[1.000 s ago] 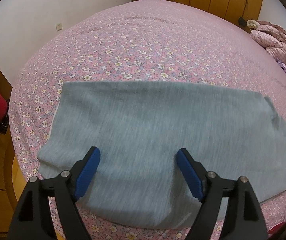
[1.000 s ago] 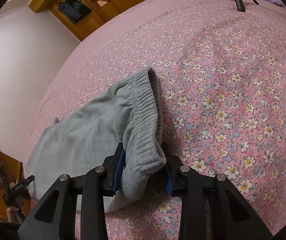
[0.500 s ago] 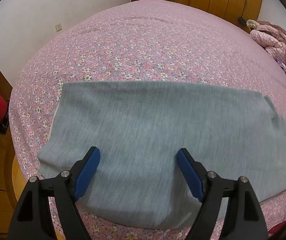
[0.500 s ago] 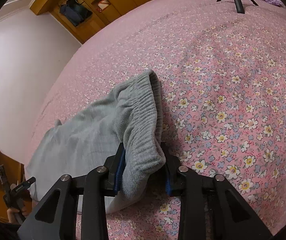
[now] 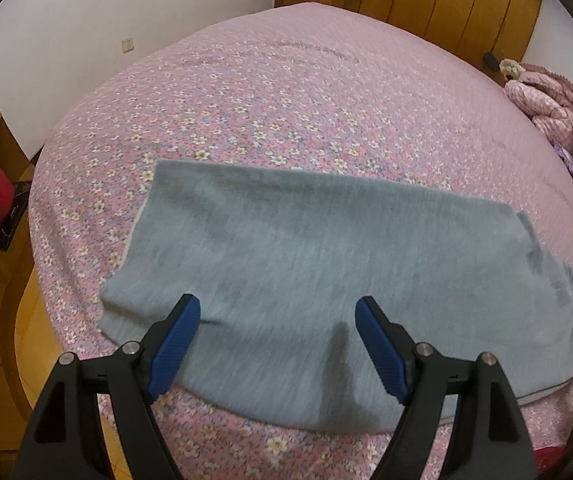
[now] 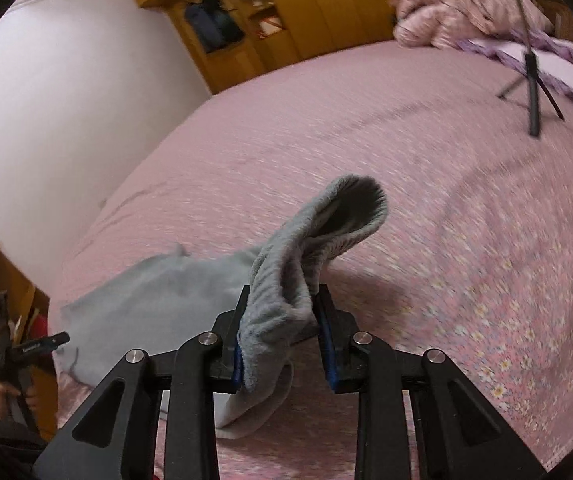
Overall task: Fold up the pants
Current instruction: 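Lift the waistband with the right tool toward the left tool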
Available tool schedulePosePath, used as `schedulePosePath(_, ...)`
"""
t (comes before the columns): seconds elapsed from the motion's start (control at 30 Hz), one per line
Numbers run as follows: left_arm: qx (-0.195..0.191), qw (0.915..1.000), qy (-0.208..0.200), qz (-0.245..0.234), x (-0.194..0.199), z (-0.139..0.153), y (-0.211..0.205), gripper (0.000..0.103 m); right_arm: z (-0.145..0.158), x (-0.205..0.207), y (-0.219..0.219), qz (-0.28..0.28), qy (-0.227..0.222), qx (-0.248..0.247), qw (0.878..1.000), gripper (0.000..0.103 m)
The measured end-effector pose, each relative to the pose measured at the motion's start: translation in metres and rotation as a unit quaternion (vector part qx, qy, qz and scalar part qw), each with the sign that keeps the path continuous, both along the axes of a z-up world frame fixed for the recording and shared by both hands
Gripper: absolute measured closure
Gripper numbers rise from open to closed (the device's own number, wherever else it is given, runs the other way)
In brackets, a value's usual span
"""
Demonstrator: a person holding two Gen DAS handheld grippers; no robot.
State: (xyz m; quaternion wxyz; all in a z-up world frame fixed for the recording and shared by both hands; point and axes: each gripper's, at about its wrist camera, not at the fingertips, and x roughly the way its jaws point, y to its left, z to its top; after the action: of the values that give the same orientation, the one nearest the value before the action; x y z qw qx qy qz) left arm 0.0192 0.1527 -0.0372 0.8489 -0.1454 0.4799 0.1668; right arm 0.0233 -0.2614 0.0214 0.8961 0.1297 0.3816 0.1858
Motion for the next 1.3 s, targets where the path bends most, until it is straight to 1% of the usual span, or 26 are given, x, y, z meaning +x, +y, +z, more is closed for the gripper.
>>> schedulePosePath(0.17,-0.008,0.9999,-0.015,0.0,-0.009,0.015,0.001,0.02,0.017,-0.001,0.021,0.033,-0.02,-0.005,0.999,0.074)
schedulePosePath(0.37,0.006,0.9994,-0.022,-0.027,-0.016,0.032,-0.01,0.02,0.032,-0.006,0.042,0.065,-0.041,-0.006,0.997,0.074)
schedulePosePath(0.63,0.009,0.9992,-0.023,-0.032,-0.02,0.038,-0.015,0.02,0.044,-0.002,0.071,0.107,-0.054,-0.006,0.993,0.074)
schedulePosePath(1.0,0.009,0.9992,-0.029,-0.024,-0.024,0.041,-0.01,0.02,0.054,0.001,0.14,0.188,-0.061,0.0,0.98,0.074)
schedulePosePath(1.2,0.007,0.9994,-0.031,-0.016,-0.027,0.041,-0.002,0.02,0.053,0.004,0.179,0.23,-0.06,0.0,0.971,0.074)
schedulePosePath(1.3,0.005,0.9994,-0.032,-0.01,-0.029,0.041,0.004,0.02,0.047,0.007,0.201,0.251,-0.054,-0.005,0.966,0.074)
